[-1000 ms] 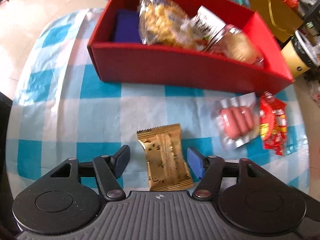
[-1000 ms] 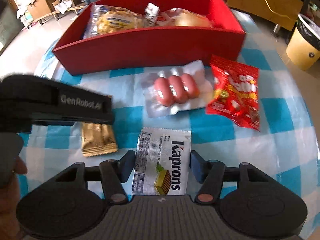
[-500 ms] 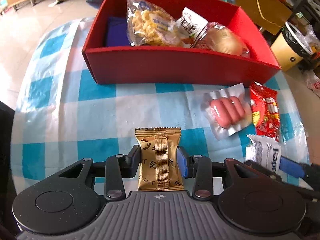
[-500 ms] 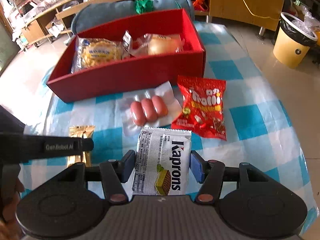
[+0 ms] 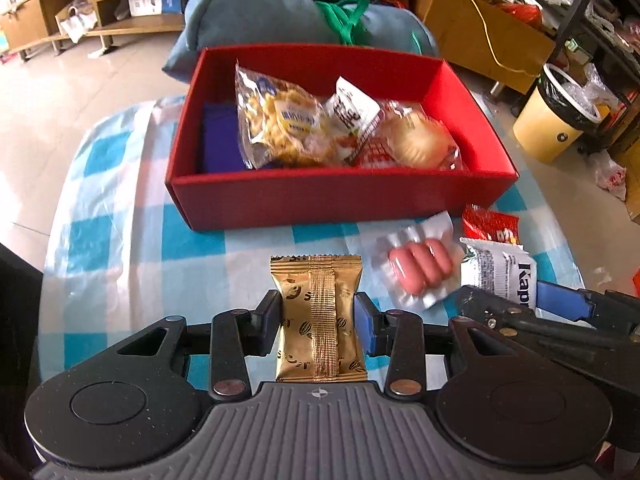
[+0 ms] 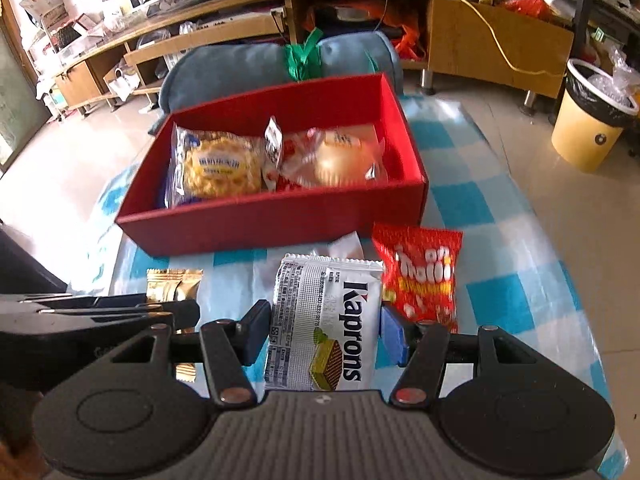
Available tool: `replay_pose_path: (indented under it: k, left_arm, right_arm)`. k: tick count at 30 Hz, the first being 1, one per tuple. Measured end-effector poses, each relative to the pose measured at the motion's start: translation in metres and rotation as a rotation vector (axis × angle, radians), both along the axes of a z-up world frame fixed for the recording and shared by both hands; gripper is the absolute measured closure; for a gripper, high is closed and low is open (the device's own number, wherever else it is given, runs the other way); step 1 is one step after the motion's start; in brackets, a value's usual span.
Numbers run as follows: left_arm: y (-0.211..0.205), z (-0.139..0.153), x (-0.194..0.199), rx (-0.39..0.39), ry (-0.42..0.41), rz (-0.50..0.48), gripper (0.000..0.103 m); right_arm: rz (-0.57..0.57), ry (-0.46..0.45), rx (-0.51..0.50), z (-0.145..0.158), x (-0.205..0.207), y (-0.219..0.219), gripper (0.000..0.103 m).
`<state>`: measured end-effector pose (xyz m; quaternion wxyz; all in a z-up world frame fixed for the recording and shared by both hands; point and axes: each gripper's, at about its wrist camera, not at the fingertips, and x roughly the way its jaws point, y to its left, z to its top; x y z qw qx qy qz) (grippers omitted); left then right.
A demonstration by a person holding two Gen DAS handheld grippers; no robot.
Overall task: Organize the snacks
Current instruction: 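Carry the gold packet and Kaprons wafer over the red box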
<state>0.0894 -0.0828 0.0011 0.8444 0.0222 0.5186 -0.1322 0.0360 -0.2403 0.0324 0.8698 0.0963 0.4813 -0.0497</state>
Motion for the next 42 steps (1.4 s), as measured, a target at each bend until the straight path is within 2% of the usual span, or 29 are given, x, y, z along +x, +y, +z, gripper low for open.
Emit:
replay_pose_path:
  k: [26, 42]
  left_arm:
    - [-0.004, 0.028, 0.051, 0.006, -0.088, 0.046, 0.055]
    - [-0.012, 0.029, 0.091, 0.027, -0.106, 0.072, 0.055]
  right_arm:
    - [0.041, -0.070, -0.022, 0.023, 0.065, -0.002, 0.051]
    - [0.047, -0.077, -0.027, 0.023, 0.111, -0.010, 0.051]
